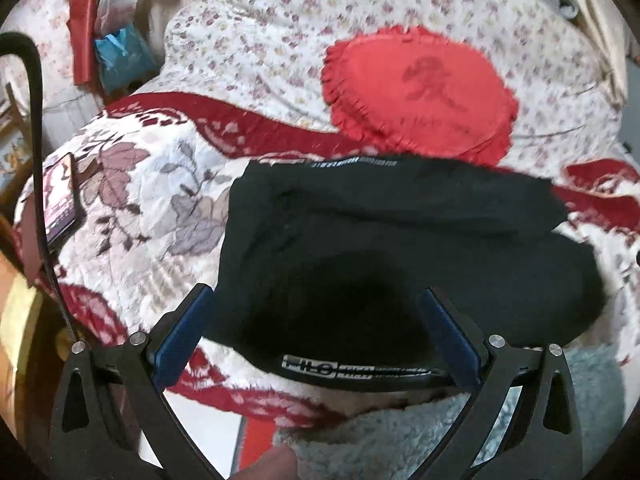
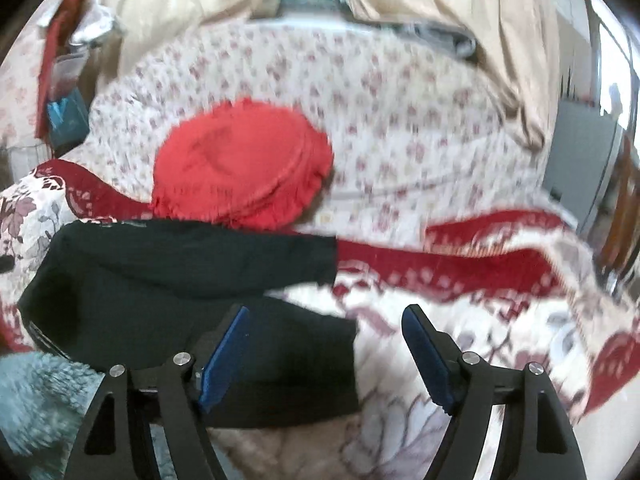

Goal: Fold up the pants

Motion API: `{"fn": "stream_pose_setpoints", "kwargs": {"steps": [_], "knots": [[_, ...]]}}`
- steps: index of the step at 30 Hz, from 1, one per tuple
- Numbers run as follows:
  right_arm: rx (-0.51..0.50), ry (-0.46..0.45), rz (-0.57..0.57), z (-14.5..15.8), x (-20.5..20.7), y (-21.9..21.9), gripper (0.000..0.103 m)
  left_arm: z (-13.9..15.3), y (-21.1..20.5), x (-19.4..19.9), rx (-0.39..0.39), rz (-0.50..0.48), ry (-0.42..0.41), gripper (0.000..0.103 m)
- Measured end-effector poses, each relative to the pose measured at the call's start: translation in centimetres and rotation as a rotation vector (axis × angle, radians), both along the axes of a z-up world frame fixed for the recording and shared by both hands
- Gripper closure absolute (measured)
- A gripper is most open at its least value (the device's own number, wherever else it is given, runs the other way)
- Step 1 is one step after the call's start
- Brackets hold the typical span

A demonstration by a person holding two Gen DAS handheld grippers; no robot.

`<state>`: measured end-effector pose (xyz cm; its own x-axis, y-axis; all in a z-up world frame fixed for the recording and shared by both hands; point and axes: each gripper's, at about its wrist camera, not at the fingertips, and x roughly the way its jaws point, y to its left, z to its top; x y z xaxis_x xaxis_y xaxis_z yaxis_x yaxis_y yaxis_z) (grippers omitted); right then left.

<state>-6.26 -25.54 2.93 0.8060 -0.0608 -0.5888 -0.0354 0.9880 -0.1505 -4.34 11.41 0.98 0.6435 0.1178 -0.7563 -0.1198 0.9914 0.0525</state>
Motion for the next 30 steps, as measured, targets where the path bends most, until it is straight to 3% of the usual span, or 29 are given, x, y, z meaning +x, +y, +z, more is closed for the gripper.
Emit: {"fn": "stream_pose_setpoints", "kwargs": {"steps": [2,5,9,12,13,16,17,18,21,30], "knots": [[0.02,0.11,-0.004,-1.7,1.2,0.1,0.023,-0.3,-0.1,0.0,-0.017,0.04,0.016,0.001],[0.053,0.185,-0.024,-3.0,1.8,0.2,0.027,0.3,-0.9,0.0,-0.079,0.048,-0.001,0.001],[0.054,0.104,0.006,-1.4,1.1,2.8,0.027,1.0,-3.1,0.7,-0.103,0.037,-0.006,0.001],[0.077,0.012,0.006,0.0,0.1,4.7,0.026,0.7,-4.5,0.8,-0.064,0.039,0.0,0.001],[0.124,0.043,0.015,-0.3,0.5,5.0,0.025,0.5,-4.7,0.7,-0.06,0.041,0.006,0.001],[0.23,0.257,0.054,-3.1,3.4,5.8,0.028,0.6,-5.2,0.5,-0.036,0.043,-0.009,0.001],[0.209,0.289,0.033,-3.6,3.8,6.2,0.038,0.6,-5.3,0.4,-0.025,0.041,-0.014,0.001],[0.188,0.294,0.024,-3.7,3.8,6.5,0.041,0.5,-5.4,0.4,-0.016,0.04,-0.015,0.001],[0.147,0.26,0.026,-3.3,3.4,7.3,0.041,0.4,-5.3,0.5,-0.023,0.037,-0.012,0.001],[0.085,0.347,0.01,-5.1,3.6,7.7,0.041,0.1,-4.8,0.6,-0.042,0.056,0.006,0.001]]}}
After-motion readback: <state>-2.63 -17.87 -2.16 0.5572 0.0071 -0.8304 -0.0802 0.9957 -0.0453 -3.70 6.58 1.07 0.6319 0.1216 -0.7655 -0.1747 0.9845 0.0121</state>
